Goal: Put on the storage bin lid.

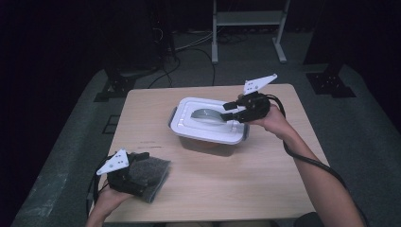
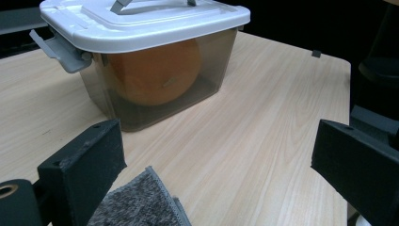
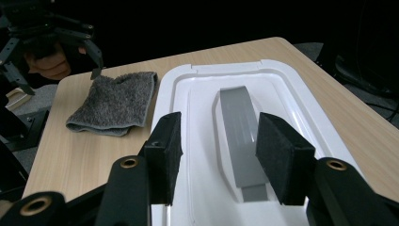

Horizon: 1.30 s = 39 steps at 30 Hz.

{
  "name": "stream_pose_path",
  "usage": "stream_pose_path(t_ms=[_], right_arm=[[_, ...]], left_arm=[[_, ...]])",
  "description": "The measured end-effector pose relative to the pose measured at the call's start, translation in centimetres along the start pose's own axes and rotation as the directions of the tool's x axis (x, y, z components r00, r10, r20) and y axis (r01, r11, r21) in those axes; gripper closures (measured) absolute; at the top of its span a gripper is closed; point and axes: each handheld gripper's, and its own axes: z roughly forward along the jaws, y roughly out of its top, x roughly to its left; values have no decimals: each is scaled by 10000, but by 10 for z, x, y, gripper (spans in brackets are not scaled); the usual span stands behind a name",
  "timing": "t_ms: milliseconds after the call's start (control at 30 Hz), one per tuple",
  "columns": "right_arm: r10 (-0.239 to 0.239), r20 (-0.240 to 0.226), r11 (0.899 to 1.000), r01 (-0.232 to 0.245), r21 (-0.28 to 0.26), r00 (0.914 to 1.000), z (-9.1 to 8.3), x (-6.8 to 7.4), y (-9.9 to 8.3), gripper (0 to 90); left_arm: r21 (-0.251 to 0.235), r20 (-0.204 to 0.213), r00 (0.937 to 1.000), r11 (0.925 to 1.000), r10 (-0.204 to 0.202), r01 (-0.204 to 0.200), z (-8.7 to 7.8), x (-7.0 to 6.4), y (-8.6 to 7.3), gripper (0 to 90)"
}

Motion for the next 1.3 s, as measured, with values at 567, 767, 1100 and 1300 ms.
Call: stream_pose_path(t_ms=[567, 767, 1100, 1300], right_arm=[[200, 244, 9997, -196, -168, 9995, -31, 10, -25, 469], [420, 391, 9988, -410, -262, 9984, -40, 12, -36, 458], [685, 477, 9974, -673, -263, 9965, -52, 17, -55, 438], [753, 560, 9970, -742, -224, 9956, -58, 20, -63, 417]], left_arm=[[27, -16, 10000, 10000, -49, 49, 2, 0, -1, 25], [84, -16, 10000, 10000, -53, 53, 3, 0, -2, 25], [55, -56, 10000, 10000, -72, 72, 2, 1, -2, 25], [71, -65, 10000, 9999, -74, 75, 2, 1, -2, 25]])
